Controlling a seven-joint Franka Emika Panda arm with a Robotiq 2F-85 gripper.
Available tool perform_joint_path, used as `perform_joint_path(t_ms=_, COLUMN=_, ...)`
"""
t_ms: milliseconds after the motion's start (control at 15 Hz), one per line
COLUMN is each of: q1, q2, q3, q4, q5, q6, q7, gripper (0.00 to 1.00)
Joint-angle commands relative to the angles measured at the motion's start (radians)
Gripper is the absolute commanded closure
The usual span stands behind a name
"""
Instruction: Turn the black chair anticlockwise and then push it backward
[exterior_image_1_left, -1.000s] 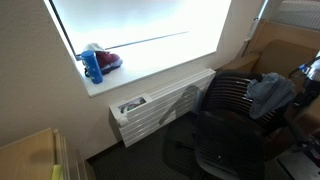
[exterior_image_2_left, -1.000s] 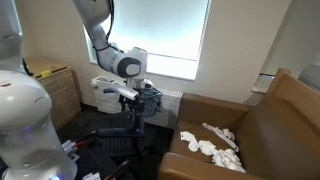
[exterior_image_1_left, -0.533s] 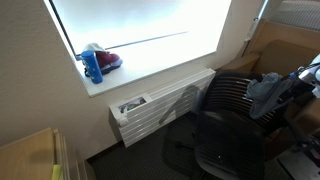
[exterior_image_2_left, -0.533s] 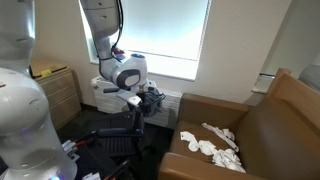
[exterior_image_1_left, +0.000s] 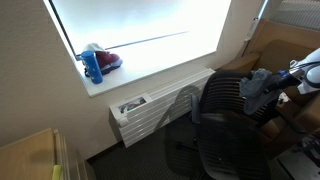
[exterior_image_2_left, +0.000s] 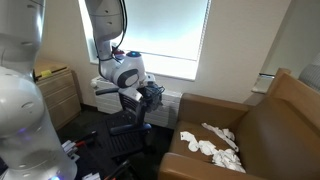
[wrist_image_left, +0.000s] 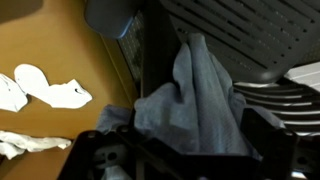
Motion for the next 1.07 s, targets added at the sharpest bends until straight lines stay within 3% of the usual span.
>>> perform_joint_path(t_ms=0, q1=0.006, q2=0.018, q3=0.049, q4=0.054, q5=-0.058, q6=0.128, q7=0.057, gripper=0.0)
perform_joint_path(t_ms=333, q1=0.044, q2=0.06, q3=0.001, q4=0.087, q5=-0.117, q6=0.254, q7=0.116, gripper=0.0)
perform_joint_path(t_ms=667, q1=0.061, q2=0.032, q3=-0.012, q4=0.072, q5=-0.125, q6=0.217, q7=0.14, gripper=0.0)
perform_joint_path(t_ms=733, q1=0.103, q2=-0.018, q3=-0.071, q4=0.064, q5=-0.093, q6=0.182, q7=0.12, gripper=0.0)
perform_joint_path(t_ms=933, q1=0.324, q2=-0.128, q3=-0.318, q4=0.03, q5=0.161, q6=0.042, q7=-0.089, gripper=0.0)
perform_joint_path(t_ms=1000, q1=0.395, q2=-0.146, q3=-0.394, q4=0.027, q5=0.124, q6=-0.054, q7=-0.065, gripper=0.0)
